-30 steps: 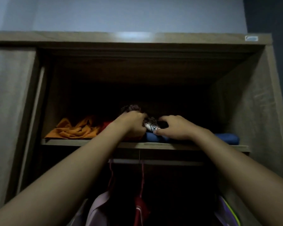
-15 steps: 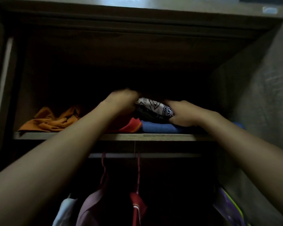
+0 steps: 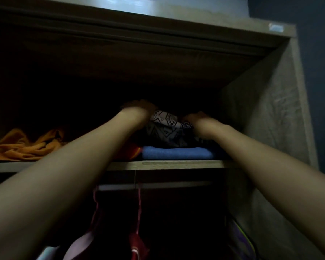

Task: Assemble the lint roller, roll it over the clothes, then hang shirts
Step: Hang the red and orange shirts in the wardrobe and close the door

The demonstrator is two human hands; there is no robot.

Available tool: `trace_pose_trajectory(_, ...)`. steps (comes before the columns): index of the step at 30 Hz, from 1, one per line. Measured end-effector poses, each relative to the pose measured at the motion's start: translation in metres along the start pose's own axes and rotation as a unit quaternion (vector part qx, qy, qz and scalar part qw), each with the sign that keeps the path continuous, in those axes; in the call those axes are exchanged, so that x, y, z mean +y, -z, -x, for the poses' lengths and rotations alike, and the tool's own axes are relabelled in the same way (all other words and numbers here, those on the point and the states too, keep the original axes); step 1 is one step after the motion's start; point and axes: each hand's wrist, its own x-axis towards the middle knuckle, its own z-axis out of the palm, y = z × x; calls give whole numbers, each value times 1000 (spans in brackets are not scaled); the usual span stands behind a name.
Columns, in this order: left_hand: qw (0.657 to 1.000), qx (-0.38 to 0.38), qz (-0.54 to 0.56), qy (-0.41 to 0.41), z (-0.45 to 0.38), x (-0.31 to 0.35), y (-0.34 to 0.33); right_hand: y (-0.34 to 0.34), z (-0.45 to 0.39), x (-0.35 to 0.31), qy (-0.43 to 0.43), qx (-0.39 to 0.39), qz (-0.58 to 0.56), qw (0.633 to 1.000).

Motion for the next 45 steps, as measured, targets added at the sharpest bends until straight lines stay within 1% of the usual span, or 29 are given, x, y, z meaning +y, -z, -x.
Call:
trace_pose_trajectory(2,999,29,-19,-29,-8,8,-3,10,-2,12,-31,32,-12,999)
trace_pose_trajectory(4,996,55,-24,-61,-11,17,-13,18,-2,26,-51,83,-44,994)
trace_pose_trajectory(5,995,49,-28,-76,-7,23,-17,19,0,31,-62,104,-53,991)
trace_pose_trajectory(6,994,37,-32,-93,-3,28,-22,17,3,35,-71,100,-44,991)
trace_pose_trajectory(9,992,-7,-17,-129,15,41,-29,3,22,40,-72,15,-19,997)
trace_pose_trajectory(11,990,-6,-20,-141,28,46,-29,-10,36,41,-46,0,-20,999)
trace_pose_trajectory(13,988,-21,-22,-151,34,45,-28,-13,47,42,-33,-16,-56,998)
trace_pose_trajectory(16,990,-59,-15,-131,42,51,-25,-1,54,40,-31,-90,-101,990)
trace_pose_trajectory(18,989,-102,-8,-104,44,52,-17,8,54,42,-53,-146,-121,980)
trace_pose_trajectory(19,986,-148,23,-79,44,48,-9,13,55,44,-72,-172,-158,970)
trace_pose_trajectory(20,972,-217,79,-46,47,44,1,18,57,45,-98,-199,-218,950)
trace_pose_trajectory(21,949,-279,146,-14,50,41,12,22,58,48,-121,-220,-289,924)
trace_pose_trajectory(22,930,-306,205,3,51,38,21,26,60,48,-128,-233,-348,899)
trace_pose_trajectory(23,921,-300,249,5,51,36,27,27,60,48,-122,-236,-383,884)
trace_pose_trajectory(24,921,-272,278,0,49,38,30,29,60,43,-116,-231,-399,880)
trace_pose_trajectory(25,926,-238,294,-4,46,41,27,28,59,40,-112,-217,-394,886)
trace_pose_trajectory(27,943,-205,263,4,41,47,14,22,53,30,-115,-167,-315,927)
trace_pose_trajectory(29,956,-228,187,-7,32,51,-6,14,43,21,-115,-97,-266,952)
trace_pose_trajectory(30,959,-235,158,-14,26,52,-16,11,40,17,-108,-86,-249,959)
trace_pose_trajectory(31,961,-237,143,-17,21,52,-23,8,37,15,-96,-95,-231,964)
trace_pose_trajectory(33,959,-244,145,-8,14,47,-31,1,34,14,-66,-165,-185,967)
trace_pose_trajectory(35,955,-255,153,-1,12,41,-33,-4,38,14,-52,-208,-188,959)
trace_pose_trajectory(37,952,-258,161,10,10,36,-36,0,43,17,-74,-221,-188,954)
trace_pose_trajectory(39,953,-251,167,15,11,36,-38,10,46,20,-102,-265,-142,948)
trace_pose_trajectory(40,958,-235,164,12,10,37,-39,17,46,22,-127,-272,-131,945)
trace_pose_trajectory(41,966,-207,154,4,10,38,-37,23,44,22,-150,-262,-124,945)
trace_pose_trajectory(43,982,-127,142,-9,8,39,-35,27,39,21,-154,-203,-113,960)
trace_pose_trajectory(44,984,-107,145,-13,7,38,-36,23,36,21,-142,-165,-114,969)
trace_pose_trajectory(45,983,-109,148,-13,5,36,-39,18,36,18,-122,-143,-116,975)
